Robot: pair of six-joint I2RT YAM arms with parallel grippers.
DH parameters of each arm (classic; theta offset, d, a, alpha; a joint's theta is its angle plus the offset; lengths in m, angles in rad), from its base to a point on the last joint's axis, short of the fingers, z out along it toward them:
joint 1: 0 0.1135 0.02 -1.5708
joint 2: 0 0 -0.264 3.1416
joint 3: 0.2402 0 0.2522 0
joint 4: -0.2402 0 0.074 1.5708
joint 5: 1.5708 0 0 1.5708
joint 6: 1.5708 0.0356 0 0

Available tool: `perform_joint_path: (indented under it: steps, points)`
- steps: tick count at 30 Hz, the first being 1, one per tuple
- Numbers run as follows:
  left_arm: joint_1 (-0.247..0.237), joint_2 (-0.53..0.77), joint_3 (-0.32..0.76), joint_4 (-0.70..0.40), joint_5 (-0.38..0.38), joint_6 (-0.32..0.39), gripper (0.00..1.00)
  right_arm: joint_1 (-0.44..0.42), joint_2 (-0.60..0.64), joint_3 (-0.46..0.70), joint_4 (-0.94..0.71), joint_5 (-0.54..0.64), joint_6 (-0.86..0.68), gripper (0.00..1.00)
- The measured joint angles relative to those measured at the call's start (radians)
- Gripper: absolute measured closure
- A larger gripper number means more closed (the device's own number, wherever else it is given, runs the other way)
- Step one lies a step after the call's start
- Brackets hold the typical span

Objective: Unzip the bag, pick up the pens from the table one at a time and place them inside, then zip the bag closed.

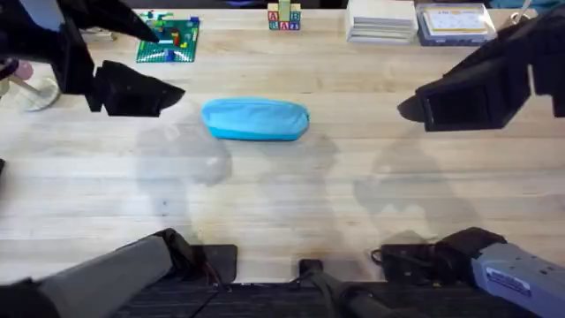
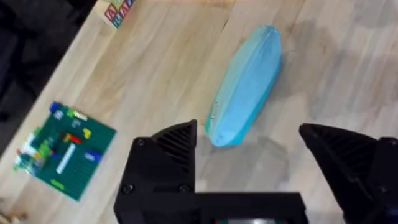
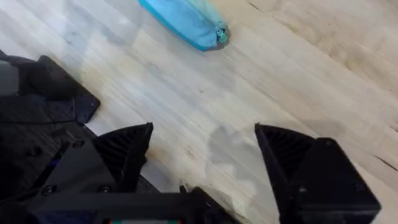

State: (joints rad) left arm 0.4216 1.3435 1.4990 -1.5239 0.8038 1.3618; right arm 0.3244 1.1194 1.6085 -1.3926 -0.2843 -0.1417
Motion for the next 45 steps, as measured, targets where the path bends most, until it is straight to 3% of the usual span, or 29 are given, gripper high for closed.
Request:
perform_joint_path:
  steps: [5,10,13,21,26,29,37,45]
  points:
    - [-0.052,-0.049,0.000,-0.022,-0.069,-0.230,0.003,0.000,0.000,0.000,-0.031,0.000,0.000,0.005]
    - [-0.099,-0.055,0.000,-0.134,-0.103,-0.342,0.004,0.000,-0.002,0.000,-0.076,0.000,-0.054,0.004]
    - [-0.115,-0.055,0.000,-0.144,-0.115,-0.369,0.004,0.000,-0.027,-0.025,-0.043,0.000,-0.084,0.005]
    - [-0.117,-0.055,0.000,-0.144,-0.063,-0.409,0.004,-0.012,-0.215,-0.261,0.080,0.000,-0.109,0.005]
    - [-0.117,-0.055,0.000,-0.160,-0.039,-0.417,0.002,-0.016,-0.262,-0.356,0.130,0.000,-0.093,0.005]
    - [-0.117,-0.067,-0.012,-0.113,-0.037,-0.434,0.002,-0.016,-0.274,-0.380,0.146,0.000,-0.079,0.005]
    - [-0.117,-0.246,-0.189,0.102,-0.095,-0.605,0.002,-0.016,-0.276,-0.385,0.193,0.000,-0.041,0.005]
    - [-0.117,-0.399,-0.371,0.201,-0.138,-0.724,0.002,-0.016,-0.280,-0.430,0.256,-0.001,-0.034,0.005]
